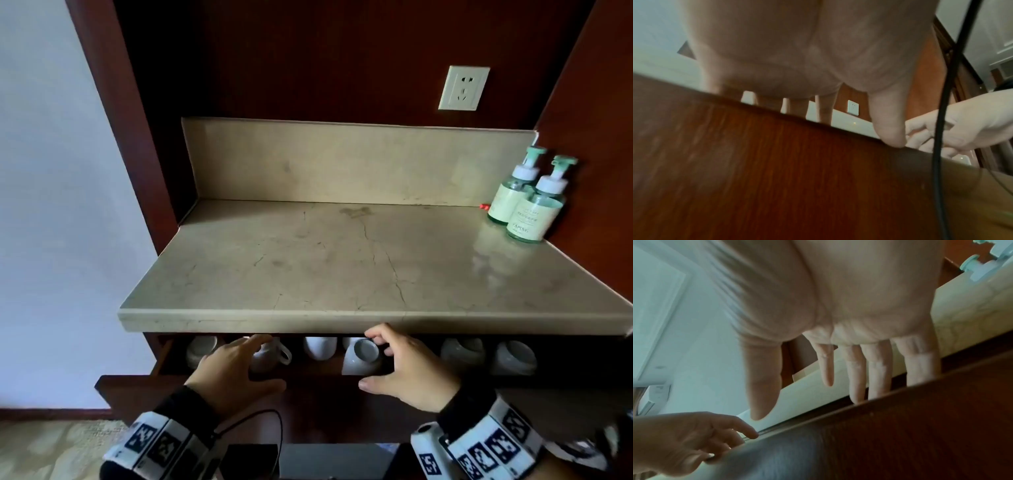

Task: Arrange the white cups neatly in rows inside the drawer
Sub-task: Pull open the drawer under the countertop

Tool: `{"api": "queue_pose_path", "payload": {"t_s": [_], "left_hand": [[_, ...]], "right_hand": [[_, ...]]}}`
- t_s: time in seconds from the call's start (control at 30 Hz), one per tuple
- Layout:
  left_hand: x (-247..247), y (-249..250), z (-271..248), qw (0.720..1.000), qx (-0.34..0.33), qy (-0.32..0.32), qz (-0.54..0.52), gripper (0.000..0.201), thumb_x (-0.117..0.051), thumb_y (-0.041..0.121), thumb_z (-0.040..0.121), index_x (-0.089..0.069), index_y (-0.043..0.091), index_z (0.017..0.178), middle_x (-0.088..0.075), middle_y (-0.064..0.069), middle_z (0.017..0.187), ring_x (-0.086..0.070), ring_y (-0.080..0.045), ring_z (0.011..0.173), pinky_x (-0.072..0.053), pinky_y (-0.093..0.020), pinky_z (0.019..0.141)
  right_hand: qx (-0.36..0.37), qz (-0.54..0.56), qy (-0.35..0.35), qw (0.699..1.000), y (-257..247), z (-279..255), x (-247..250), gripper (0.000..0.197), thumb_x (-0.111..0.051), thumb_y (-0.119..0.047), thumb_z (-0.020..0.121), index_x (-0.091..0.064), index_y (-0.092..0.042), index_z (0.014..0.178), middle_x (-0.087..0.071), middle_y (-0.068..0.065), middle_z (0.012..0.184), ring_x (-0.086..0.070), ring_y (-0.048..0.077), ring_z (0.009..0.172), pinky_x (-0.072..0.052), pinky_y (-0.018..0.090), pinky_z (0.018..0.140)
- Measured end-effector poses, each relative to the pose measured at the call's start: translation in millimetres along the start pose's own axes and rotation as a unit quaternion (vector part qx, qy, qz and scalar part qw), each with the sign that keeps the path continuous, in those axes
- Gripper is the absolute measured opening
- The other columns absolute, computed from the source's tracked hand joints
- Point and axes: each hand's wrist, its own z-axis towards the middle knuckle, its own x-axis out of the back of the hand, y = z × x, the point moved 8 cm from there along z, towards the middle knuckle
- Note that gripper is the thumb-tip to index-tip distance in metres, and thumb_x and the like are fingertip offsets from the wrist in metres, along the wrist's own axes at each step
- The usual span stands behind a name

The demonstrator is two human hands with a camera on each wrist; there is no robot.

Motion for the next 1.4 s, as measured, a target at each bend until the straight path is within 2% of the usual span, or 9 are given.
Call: {"api": "queue_pose_path", "payload": {"t_s": [0.17, 0.3, 0.47, 0.6, 0.7, 0.87, 1.03, 1.2, 1.4], "left_hand": [[-16.7, -2.5, 2.0, 0.998, 0.018, -0.031, 0.051, 0.091, -0.052, 0.079, 0.054, -0.031, 0.049, 0.138, -0.052, 0.021, 0.133, -0.050, -0.008, 0.124, -0.039, -0.034, 0.102], [-24.7, -3.6, 5.0, 0.993, 0.007, -0.033, 0.117, 0.094, -0.031, 0.088, 0.045, -0.045, 0.049, 0.128, -0.057, 0.020, 0.125, -0.049, -0.009, 0.122, -0.033, -0.036, 0.102], [-28.5, -2.2, 4.1, 0.988, -0.015, 0.004, 0.155, 0.093, -0.020, 0.087, 0.044, -0.055, 0.042, 0.118, -0.063, 0.016, 0.114, -0.052, -0.010, 0.116, -0.030, -0.031, 0.098], [-26.4, 0.2, -1.4, 0.987, -0.017, 0.032, 0.156, 0.095, -0.019, 0.087, 0.045, -0.056, 0.040, 0.119, -0.065, 0.011, 0.111, -0.056, -0.014, 0.112, -0.037, -0.029, 0.095], [-25.4, 2.1, -4.7, 0.988, -0.018, 0.043, 0.149, 0.094, -0.019, 0.086, 0.044, -0.056, 0.041, 0.119, -0.065, 0.013, 0.112, -0.056, -0.013, 0.112, -0.039, -0.027, 0.096], [-26.9, 9.2, -24.9, 0.988, -0.041, 0.065, 0.137, 0.082, -0.025, 0.083, 0.049, -0.061, 0.041, 0.110, -0.068, 0.010, 0.100, -0.060, -0.017, 0.100, -0.042, -0.031, 0.087], [-30.3, 12.8, -60.7, 0.980, -0.069, 0.105, 0.153, 0.058, -0.042, 0.078, 0.056, -0.067, 0.033, 0.081, -0.066, 0.009, 0.064, -0.065, -0.017, 0.061, -0.051, -0.028, 0.056], [-35.8, 18.6, -111.0, 0.969, -0.141, 0.143, 0.143, 0.048, -0.048, 0.072, 0.063, -0.067, 0.030, 0.077, -0.068, 0.015, 0.077, -0.065, -0.013, 0.066, -0.050, -0.025, 0.055], [-41.2, 23.7, -143.7, 0.967, -0.160, 0.140, 0.137, 0.041, -0.051, 0.068, 0.062, -0.063, 0.031, 0.072, -0.066, 0.014, 0.070, -0.064, -0.011, 0.064, -0.048, -0.024, 0.055]], "right_hand": [[0.001, 0.001, 0.002, 1.000, 1.1, 10.3, -14.4, 0.076, -0.081, -0.040, 0.067, -0.042, -0.027, 0.131, -0.044, -0.015, 0.118, -0.047, 0.003, 0.109, -0.034, 0.015, 0.084], [-0.009, 0.019, 0.001, 1.000, 6.2, 16.5, -27.0, 0.074, -0.081, -0.046, 0.065, -0.045, -0.027, 0.127, -0.046, -0.011, 0.117, -0.048, 0.004, 0.111, -0.038, 0.018, 0.088], [0.000, -0.019, 0.010, 1.000, 12.0, 22.8, -41.3, 0.081, -0.048, -0.096, 0.037, -0.055, -0.039, 0.093, -0.059, -0.013, 0.103, -0.059, 0.005, 0.097, -0.051, 0.028, 0.086], [0.010, -0.107, 0.007, 0.994, 4.6, 15.9, -42.2, 0.047, -0.056, -0.074, 0.070, -0.049, -0.028, 0.065, -0.052, -0.007, 0.065, -0.049, 0.001, 0.059, -0.033, 0.019, 0.051], [0.027, -0.161, 0.019, 0.986, -3.5, 5.5, -39.4, 0.051, -0.051, -0.069, 0.081, -0.033, -0.028, 0.055, -0.037, -0.008, 0.054, -0.034, 0.000, 0.048, -0.017, 0.017, 0.045], [0.059, -0.198, 0.041, 0.978, -8.5, -12.7, -45.5, 0.054, -0.038, -0.078, 0.077, -0.039, -0.026, 0.063, -0.036, -0.007, 0.053, -0.036, 0.006, 0.049, -0.017, 0.020, 0.045], [0.087, -0.204, 0.105, 0.969, -11.6, -49.0, -53.1, 0.090, -0.009, -0.089, 0.060, -0.061, -0.022, 0.089, -0.053, -0.005, 0.065, -0.060, 0.017, 0.072, -0.018, 0.012, 0.046], [0.120, -0.183, 0.161, 0.962, -15.7, -93.3, -61.6, 0.069, -0.027, -0.087, 0.071, -0.056, -0.025, 0.068, -0.042, -0.009, 0.046, -0.057, 0.011, 0.055, -0.015, 0.009, 0.044], [0.114, -0.169, 0.160, 0.966, -9.6, -124.0, -75.5, 0.071, -0.028, -0.086, 0.076, -0.059, -0.021, 0.070, -0.061, -0.003, 0.060, -0.055, 0.009, 0.058, -0.045, 0.031, 0.055]]}}
